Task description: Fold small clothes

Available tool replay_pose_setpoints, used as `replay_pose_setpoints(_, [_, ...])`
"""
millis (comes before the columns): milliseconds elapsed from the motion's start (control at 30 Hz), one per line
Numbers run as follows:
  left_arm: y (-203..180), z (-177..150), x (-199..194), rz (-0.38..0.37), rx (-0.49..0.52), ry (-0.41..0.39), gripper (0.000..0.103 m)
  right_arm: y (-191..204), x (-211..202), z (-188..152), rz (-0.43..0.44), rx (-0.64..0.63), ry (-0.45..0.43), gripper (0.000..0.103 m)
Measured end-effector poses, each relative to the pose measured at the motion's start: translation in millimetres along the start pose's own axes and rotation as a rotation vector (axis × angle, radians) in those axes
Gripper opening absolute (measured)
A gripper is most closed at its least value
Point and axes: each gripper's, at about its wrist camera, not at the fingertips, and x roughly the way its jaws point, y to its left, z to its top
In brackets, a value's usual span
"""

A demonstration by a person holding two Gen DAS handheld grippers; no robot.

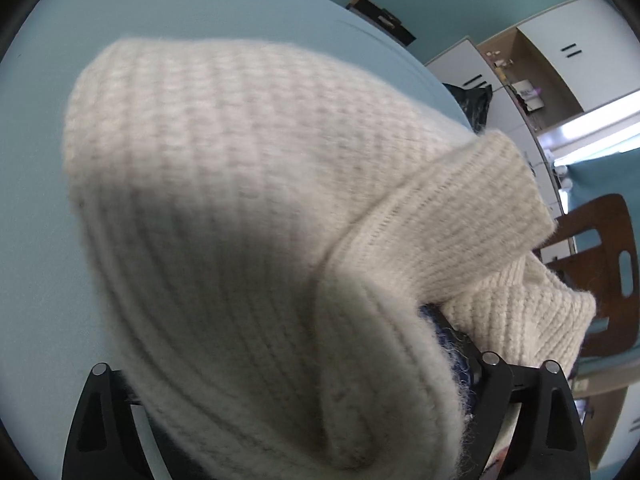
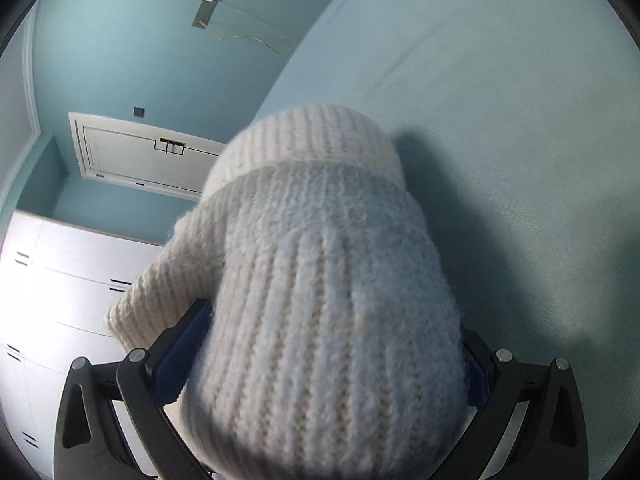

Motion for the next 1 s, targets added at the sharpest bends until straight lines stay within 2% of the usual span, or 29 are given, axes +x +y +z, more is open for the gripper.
replay_pose_setpoints(67, [3,-7,-16,0.064,-0.010,-0.012,0.100,-9,-3,3,0.002,0.071,0.042,0.103])
replay_pose_setpoints(133, [-3,-15,-38,0.185,0.040,-0.044,0.100,-4,-21,-5,-0.069,0.075,0.046,0.102])
replay_pose_setpoints(200, [-16,-27,-66,0.321,0.132,-0.094,0.100,21,-35,-18,-0.132,-0.018,0.032,0.102])
replay_pose_setpoints(233, [-25,-32,-77,0.367,0.170,-0.116,0.100,36,-45,-27,-0.160,-0.077,0.029,0.102])
replay_pose_setpoints(400, [-81,-80,-130,0.709,0.339,-0.249,0.101,118,-99,-94,-0.319,-0.316,-0.045,0.102])
replay_pose_setpoints(500, [-102,-123,-163,0.834,0.427,-0.335,0.101,161,-123,-144,-0.362,-0.445,-0.057,0.102])
replay_pose_setpoints(567, [-113,-150,-182,0.839,0.463,-0.370,0.103,174,-144,-170,-0.388,-0.507,-0.079,0.102])
replay_pose_setpoints(633, [-131,-178,-194,0.813,0.480,-0.408,0.103,174,-167,-186,-0.437,-0.552,-0.114,0.102])
replay_pose_setpoints(700, [-109,-229,-225,0.773,0.490,-0.424,0.103,180,-176,-196,-0.508,-0.578,-0.163,0.102])
replay_pose_setpoints(767, [-113,-257,-228,0.757,0.495,-0.428,0.103,175,-190,-223,-0.557,-0.611,-0.237,0.102])
replay_pose_setpoints(833, [-111,-289,-232,0.724,0.496,-0.447,0.103,174,-194,-243,-0.653,-0.641,-0.301,0.102])
replay_pose_setpoints(900, [-119,-303,-224,0.689,0.503,-0.480,0.103,169,-199,-259,-0.695,-0.676,-0.347,0.102])
replay_pose_setpoints(1000, [-116,-324,-222,0.676,0.522,-0.506,0.103,158,-199,-279,-0.766,-0.718,-0.413,0.102])
